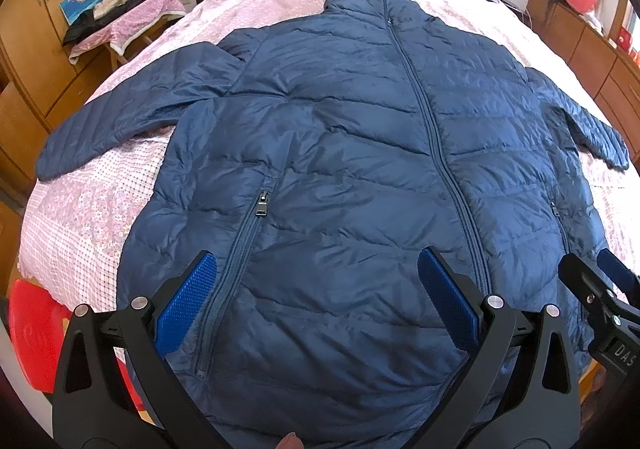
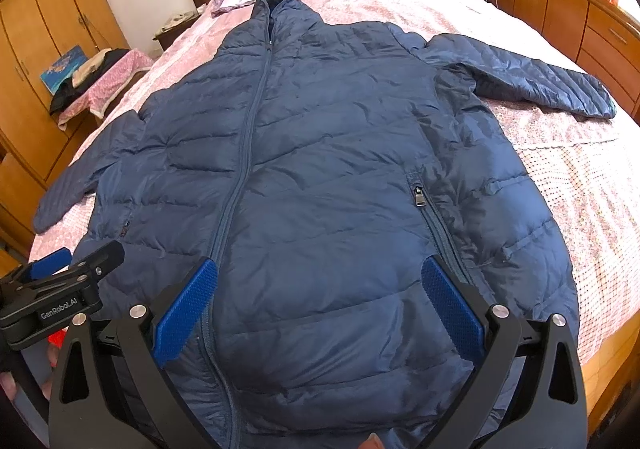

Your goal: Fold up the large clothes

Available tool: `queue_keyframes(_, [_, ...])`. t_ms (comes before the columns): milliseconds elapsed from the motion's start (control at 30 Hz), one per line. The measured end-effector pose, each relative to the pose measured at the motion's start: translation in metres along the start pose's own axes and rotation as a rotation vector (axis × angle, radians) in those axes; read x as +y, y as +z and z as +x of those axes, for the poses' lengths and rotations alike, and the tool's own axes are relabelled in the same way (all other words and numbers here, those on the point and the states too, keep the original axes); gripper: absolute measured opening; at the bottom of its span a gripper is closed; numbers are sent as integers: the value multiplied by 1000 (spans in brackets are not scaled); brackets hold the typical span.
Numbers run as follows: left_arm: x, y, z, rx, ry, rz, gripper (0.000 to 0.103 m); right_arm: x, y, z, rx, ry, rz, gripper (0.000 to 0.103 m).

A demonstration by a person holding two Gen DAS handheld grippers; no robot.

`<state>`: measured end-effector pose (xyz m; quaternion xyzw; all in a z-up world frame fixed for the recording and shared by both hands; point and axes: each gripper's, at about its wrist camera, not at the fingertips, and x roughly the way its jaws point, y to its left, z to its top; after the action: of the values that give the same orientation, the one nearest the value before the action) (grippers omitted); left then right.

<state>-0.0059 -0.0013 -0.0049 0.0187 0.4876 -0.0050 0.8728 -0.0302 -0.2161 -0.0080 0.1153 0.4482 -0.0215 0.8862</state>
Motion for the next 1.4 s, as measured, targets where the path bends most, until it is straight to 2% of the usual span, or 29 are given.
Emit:
queue_keyframes(567, [-4, -1, 0, 4, -7, 13, 100, -3, -2, -1, 14, 16, 7, 98])
queue_keyframes(800, [-11, 7, 0, 3, -28, 31, 100, -22, 8, -6, 2, 32, 44, 98])
queue_keyframes(1100, [-40, 30, -1, -4, -86, 79, 100, -85, 35, -15, -52, -34, 134, 98])
queue_keyframes(1233, [-61, 42, 6, 10, -115, 92, 100, -128, 51, -17, -79, -83, 175, 98])
queue_keyframes(1400, [-87, 56, 14, 16, -116, 112, 100, -186, 70, -16, -100, -171, 225, 98])
